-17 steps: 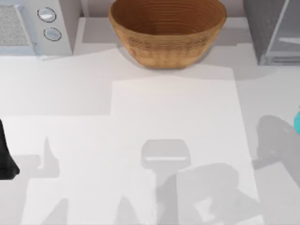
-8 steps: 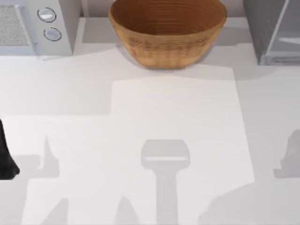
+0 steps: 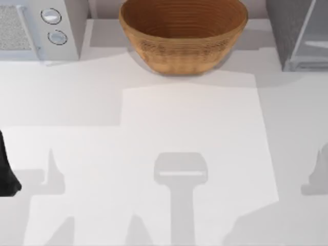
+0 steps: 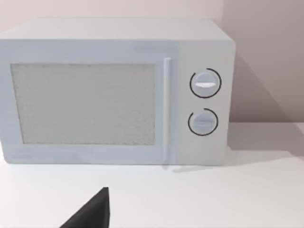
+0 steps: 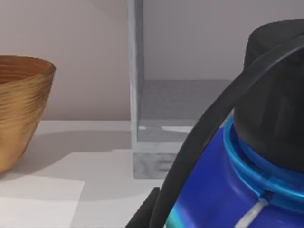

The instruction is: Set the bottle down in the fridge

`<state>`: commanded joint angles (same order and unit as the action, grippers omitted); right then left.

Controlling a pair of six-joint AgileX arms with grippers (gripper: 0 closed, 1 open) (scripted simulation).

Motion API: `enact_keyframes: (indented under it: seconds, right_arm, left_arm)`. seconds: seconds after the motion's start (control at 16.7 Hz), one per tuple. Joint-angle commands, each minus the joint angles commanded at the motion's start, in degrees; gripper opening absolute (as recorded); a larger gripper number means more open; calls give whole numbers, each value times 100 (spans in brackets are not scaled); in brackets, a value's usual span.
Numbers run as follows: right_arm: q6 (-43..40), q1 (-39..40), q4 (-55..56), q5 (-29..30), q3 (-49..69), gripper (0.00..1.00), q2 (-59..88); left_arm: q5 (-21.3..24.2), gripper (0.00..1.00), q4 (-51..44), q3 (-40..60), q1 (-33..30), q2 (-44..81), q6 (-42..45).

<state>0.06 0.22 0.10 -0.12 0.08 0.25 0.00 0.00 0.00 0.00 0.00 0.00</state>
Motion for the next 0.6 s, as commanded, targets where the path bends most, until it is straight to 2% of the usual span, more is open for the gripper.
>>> enact_keyframes:
  seconds: [0.3, 0.6]
  right_arm:
    - [40, -148, 690, -167, 604, 1, 901]
    - [56, -521, 2101, -475, 1831, 1, 3316]
  left_arm:
    - [0, 100, 0, 0, 0, 0, 0]
    - [0, 100, 0, 0, 0, 0, 0]
